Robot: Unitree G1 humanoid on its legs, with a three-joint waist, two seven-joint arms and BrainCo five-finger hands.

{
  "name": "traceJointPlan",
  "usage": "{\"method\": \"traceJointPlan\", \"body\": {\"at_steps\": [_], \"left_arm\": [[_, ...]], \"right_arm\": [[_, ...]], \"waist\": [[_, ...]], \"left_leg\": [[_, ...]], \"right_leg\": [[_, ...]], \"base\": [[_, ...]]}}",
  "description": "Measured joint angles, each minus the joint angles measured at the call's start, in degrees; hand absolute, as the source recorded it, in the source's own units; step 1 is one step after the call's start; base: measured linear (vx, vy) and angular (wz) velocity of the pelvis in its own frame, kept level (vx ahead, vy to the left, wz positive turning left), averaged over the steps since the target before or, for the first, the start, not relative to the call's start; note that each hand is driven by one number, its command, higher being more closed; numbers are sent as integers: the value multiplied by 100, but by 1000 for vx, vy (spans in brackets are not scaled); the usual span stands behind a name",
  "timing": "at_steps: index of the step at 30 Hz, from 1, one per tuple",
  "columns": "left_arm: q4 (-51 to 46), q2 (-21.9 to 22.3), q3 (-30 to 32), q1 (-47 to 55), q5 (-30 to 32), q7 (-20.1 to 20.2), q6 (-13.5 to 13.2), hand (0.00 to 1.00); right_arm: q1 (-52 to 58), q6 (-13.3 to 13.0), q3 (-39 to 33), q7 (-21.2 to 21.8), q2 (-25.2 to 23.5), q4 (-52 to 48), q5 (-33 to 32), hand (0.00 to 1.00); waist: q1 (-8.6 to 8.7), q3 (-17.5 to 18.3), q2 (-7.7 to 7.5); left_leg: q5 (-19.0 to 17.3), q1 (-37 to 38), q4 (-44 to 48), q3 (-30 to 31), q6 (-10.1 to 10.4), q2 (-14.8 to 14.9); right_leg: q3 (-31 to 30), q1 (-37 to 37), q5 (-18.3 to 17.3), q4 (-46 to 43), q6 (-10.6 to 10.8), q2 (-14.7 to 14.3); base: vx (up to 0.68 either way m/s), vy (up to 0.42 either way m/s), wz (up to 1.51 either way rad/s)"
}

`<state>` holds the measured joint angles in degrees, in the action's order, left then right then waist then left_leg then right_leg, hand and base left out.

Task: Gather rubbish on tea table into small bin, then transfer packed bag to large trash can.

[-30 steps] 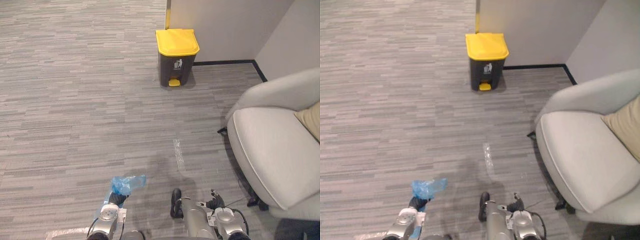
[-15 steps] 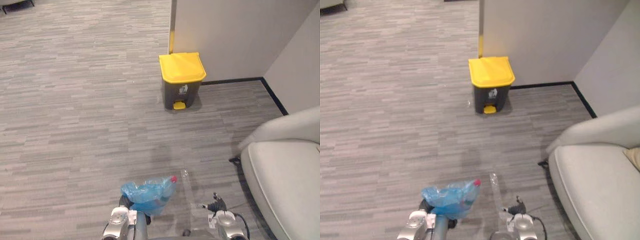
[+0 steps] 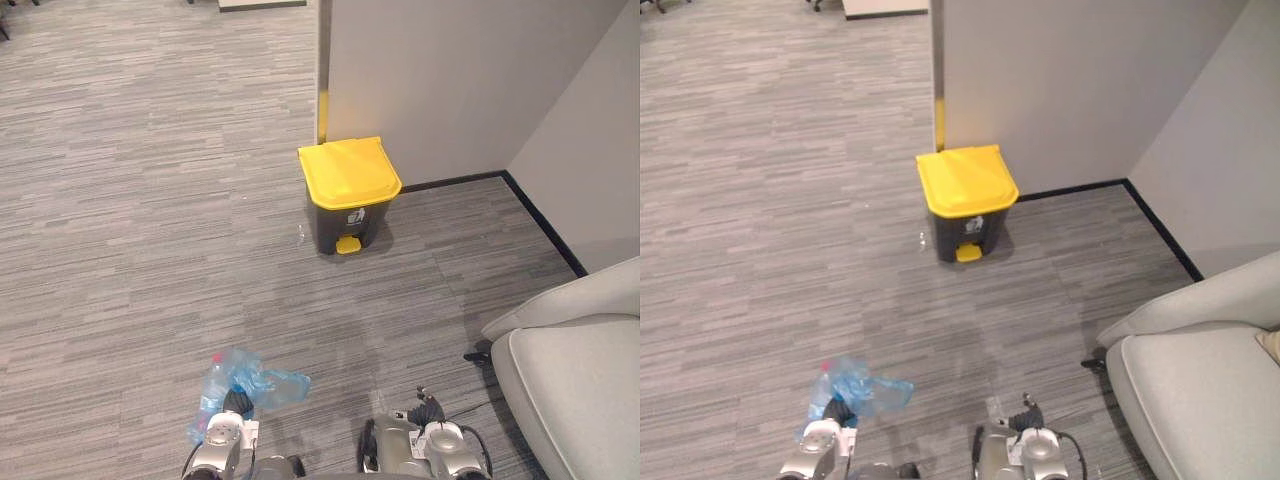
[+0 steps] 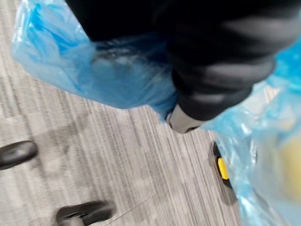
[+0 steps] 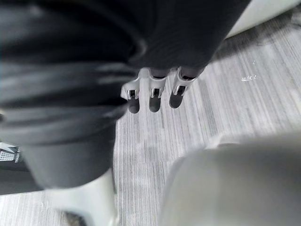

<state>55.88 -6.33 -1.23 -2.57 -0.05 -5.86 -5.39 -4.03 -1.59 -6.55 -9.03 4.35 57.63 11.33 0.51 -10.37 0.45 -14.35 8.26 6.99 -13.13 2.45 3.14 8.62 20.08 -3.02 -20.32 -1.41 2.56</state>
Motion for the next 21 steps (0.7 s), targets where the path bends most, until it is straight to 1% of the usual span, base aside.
{"method": "traceJointPlan", "body": {"at_steps": [2,3,4,5,6,7,8,9,10,11,12,13,14,15,16,17,18,19,20,21], "left_arm": [[47,23,16,13,0,-11,0,100],[52,75,41,39,1,-8,0,100],[36,118,90,44,1,-2,0,100],[-30,213,197,80,1,14,-2,100],[-190,316,254,176,-1,39,-16,100],[-252,345,253,232,-1,61,-19,100],[-279,391,253,321,-2,104,-16,100],[-285,437,253,363,-2,119,-12,100],[-346,469,253,362,-3,133,-14,100],[-350,475,254,332,-2,132,-13,100],[-349,482,252,288,-2,133,-11,100],[-340,500,232,278,-2,134,-12,100],[-328,519,197,294,-2,138,-12,100],[-268,503,178,322,-2,145,-12,100],[-190,458,159,322,-1,144,-11,100],[-138,386,141,314,0,145,-9,100],[-61,332,123,259,0,152,-3,100],[-22,317,93,219,1,152,2,100],[4,303,32,222,1,152,5,100],[54,282,-21,236,3,157,10,100]], "right_arm": [[27,5,-24,3,25,57,-2,0],[85,7,-125,4,25,62,-6,0],[128,17,-127,4,23,52,-5,0],[172,36,-76,7,16,23,-6,0],[278,45,23,6,11,-82,-7,0],[298,45,41,5,-8,-86,-7,0],[289,50,16,5,-56,-100,-10,0],[306,57,-16,3,-90,-161,-13,0],[335,56,-23,3,-101,-200,-14,0],[334,57,-29,2,-109,-205,-15,0],[332,58,-69,2,-115,-208,-16,0],[360,61,-226,-3,-140,-190,-17,0],[396,62,-256,-9,-78,-160,-18,0],[417,70,-222,-8,-31,-18,-16,0],[415,95,-222,7,-89,58,-16,0],[413,95,-231,5,-100,60,-11,0],[440,95,-232,8,-97,77,-11,0],[384,86,-232,10,-85,75,-9,0],[362,86,-234,12,-83,76,-9,0],[344,76,-230,15,-88,76,-6,0]], "waist": [[13,-8,16],[22,-21,50],[31,-20,53],[20,-17,55],[-43,-15,74],[-89,-13,75],[-126,2,64],[-125,3,59],[-142,27,47],[-170,43,60],[-210,27,65],[-234,28,58],[-235,63,88],[-288,114,93],[-273,219,-20],[-249,221,-68],[-264,236,-123],[-263,241,-123],[-264,240,-119],[-269,238,-82]], "left_leg": [[3,9,331,210,12,40],[-24,-141,987,279,87,158],[-6,-362,1686,292,168,258],[90,-844,2906,283,422,505],[33,-1251,4060,140,411,836],[3,-1433,4372,25,381,979],[-73,-1722,4526,-116,299,1111],[-103,-1904,4363,-212,247,1161],[-138,-2156,3739,-297,175,1105],[-133,-2249,3319,-359,169,1067],[-66,-2325,2649,-362,119,927],[227,-2379,1676,-313,185,674],[678,-2314,1008,-177,277,516],[1303,-2134,743,-139,61,365],[1181,-2110,719,-179,-31,154],[1105,-2130,804,-210,-110,83],[936,-2124,955,-283,-179,-16],[726,-2058,1036,-369,-240,-73],[651,-1973,1022,-403,-249,-96],[537,-1781,969,-467,-266,-95]], "right_leg": [[76,-54,-370,-303,-86,12],[173,-300,-524,-312,-131,1],[214,-503,-587,-193,-129,-16],[243,-853,-649,10,-161,-67],[249,-1238,-759,214,-263,-182],[250,-1402,-837,279,-329,-210],[240,-1636,-896,374,-317,-210],[231,-1772,-910,480,-299,-200],[170,-1872,-929,612,-236,-152],[127,-1944,-923,663,-175,-124],[76,-2020,-955,707,-62,-39],[29,-2113,-1045,754,111,109],[-17,-2160,-1089,794,213,144],[-225,-2229,-1172,848,385,169],[-338,-2332,-1150,1016,471,357],[-358,-2412,-1161,1096,542,444],[-419,-2430,-1154,1088,605,561],[-521,-2395,-1155,848,668,648],[-612,-2326,-1157,620,698,667],[-762,-2039,-1126,-89,776,676]], "base": [[294,-156,13],[438,-214,32],[357,-159,34],[417,-125,17],[325,-58,-1],[381,-25,-18],[230,18,-14],[261,51,-15],[254,104,-16],[280,135,-22],[319,184,-15],[354,209,-12],[440,276,-28],[485,273,-16],[430,234,-7],[430,207,11],[407,196,-6],[397,188,-20],[370,185,-32],[288,146,-34]]}}
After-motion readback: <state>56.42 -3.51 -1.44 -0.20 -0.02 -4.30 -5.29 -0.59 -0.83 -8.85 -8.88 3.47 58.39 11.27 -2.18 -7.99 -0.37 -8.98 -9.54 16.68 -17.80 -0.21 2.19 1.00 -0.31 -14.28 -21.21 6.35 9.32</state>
